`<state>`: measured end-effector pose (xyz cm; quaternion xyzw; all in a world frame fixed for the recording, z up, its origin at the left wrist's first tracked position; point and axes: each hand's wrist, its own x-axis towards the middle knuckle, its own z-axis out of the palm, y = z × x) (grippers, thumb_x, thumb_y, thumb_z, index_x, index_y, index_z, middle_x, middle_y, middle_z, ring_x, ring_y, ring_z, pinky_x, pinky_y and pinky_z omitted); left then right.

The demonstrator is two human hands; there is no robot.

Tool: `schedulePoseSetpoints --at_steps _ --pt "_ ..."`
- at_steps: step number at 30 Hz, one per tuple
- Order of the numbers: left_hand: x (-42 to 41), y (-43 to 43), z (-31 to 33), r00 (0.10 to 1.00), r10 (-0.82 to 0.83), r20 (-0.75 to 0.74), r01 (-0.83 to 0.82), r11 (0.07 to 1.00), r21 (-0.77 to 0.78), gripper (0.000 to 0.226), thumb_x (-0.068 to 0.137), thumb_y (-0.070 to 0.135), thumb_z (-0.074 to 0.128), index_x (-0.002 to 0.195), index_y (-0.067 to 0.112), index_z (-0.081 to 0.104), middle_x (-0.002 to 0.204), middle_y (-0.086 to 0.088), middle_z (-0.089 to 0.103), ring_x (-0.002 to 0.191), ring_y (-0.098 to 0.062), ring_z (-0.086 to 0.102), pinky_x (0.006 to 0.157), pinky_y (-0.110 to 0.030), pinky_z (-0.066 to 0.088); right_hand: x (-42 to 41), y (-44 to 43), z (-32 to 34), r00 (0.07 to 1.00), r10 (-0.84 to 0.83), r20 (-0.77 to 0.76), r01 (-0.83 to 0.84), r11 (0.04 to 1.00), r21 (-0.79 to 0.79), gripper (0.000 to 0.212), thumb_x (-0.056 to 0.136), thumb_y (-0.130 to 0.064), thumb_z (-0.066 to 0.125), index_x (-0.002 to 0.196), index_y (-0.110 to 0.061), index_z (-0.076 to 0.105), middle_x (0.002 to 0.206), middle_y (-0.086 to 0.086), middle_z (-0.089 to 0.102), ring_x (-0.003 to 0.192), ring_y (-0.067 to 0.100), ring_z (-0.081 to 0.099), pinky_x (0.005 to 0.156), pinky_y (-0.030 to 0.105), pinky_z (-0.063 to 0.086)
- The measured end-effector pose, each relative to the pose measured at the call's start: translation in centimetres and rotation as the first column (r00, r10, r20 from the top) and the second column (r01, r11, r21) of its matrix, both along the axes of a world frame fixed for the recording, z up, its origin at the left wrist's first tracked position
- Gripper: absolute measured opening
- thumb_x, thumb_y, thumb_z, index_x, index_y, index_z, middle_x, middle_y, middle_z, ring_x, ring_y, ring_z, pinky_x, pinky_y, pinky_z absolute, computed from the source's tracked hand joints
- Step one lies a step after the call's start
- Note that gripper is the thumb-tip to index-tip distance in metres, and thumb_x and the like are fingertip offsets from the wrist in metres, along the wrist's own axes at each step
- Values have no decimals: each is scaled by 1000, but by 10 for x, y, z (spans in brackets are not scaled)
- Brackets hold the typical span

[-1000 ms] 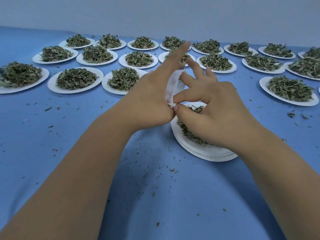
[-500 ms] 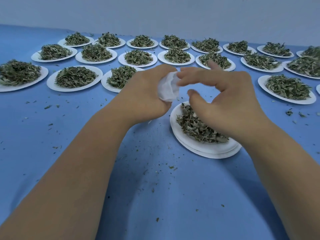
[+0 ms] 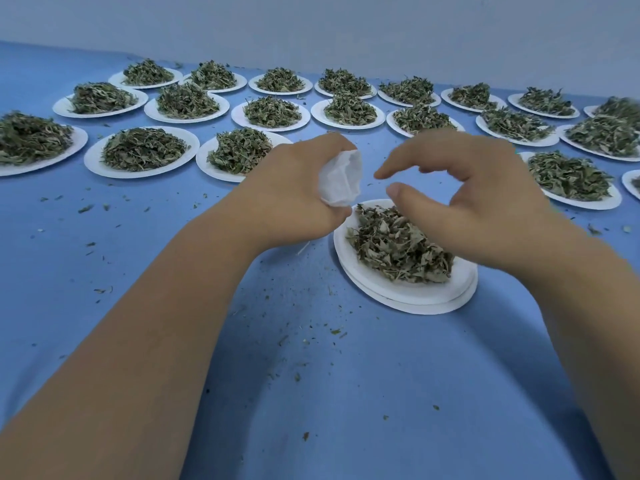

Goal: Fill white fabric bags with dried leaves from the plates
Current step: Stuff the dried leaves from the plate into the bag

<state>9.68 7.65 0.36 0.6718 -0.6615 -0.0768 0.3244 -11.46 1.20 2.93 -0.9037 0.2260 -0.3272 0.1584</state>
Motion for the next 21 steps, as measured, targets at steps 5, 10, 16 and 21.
schedulePoseSetpoints --at_steps 5,10,16,21 --pt "-5 0 1 996 -54 -76 51 998 -34 30 83 24 72 110 30 61 96 10 66 87 -11 61 74 -27 49 19 7 0 986 97 -136 -98 995 -3 30 87 -14 61 107 -30 76 87 -7 72 71 2 60 65 7 36" --pt "-8 -1 -2 997 -72 -17 71 996 -63 23 84 21 70 95 35 56 78 3 62 70 -17 56 62 -36 47 27 8 3 960 231 -161 -182 945 271 42 75 -8 54 99 -38 72 61 -4 54 53 9 42 53 15 34" --pt "-7 -1 -1 998 -41 -45 37 994 -99 29 78 20 74 100 34 61 79 7 66 73 -14 60 63 -35 50 32 5 11 930 222 -294 -155 960 233 19 75 -25 50 81 -39 61 65 -22 57 56 8 47 55 18 35" --pt "-8 -1 0 998 -44 -33 42 996 -78 25 81 38 68 105 34 62 86 9 69 80 -13 66 71 -41 53 33 13 13 928 40 -370 -72 995 -73 9 77 -35 48 74 -38 56 64 -29 55 60 6 53 48 24 28"
